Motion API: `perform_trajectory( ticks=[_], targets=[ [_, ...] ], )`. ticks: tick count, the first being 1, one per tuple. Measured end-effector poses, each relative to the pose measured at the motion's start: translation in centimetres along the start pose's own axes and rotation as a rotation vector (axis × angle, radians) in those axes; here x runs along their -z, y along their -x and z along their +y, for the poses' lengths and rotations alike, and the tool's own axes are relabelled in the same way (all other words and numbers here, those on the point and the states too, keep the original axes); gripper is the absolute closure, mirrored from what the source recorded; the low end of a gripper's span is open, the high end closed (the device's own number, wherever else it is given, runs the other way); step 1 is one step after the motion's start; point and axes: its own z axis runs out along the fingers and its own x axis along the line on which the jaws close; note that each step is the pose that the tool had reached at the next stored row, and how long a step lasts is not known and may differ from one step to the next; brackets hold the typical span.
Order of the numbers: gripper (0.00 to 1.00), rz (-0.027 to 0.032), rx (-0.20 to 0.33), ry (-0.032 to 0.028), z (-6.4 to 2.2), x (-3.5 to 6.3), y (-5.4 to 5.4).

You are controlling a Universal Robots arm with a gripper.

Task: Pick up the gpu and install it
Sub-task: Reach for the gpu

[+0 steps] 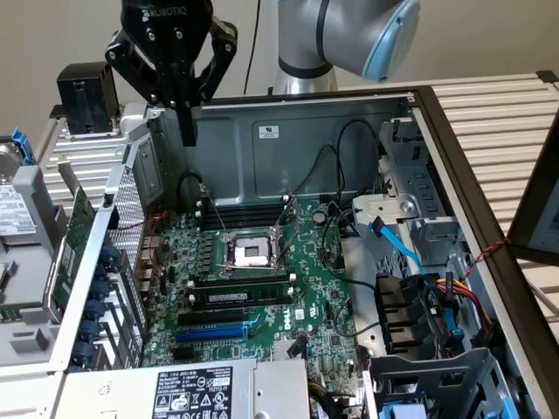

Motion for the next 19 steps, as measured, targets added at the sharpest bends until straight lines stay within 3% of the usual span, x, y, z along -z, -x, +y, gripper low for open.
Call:
perform_trajectory(
  ticks=[19],
  targets=[
    [0.89, -0.0031, 0.0, 0.0004, -0.61, 0.28, -8.6]
  ],
)
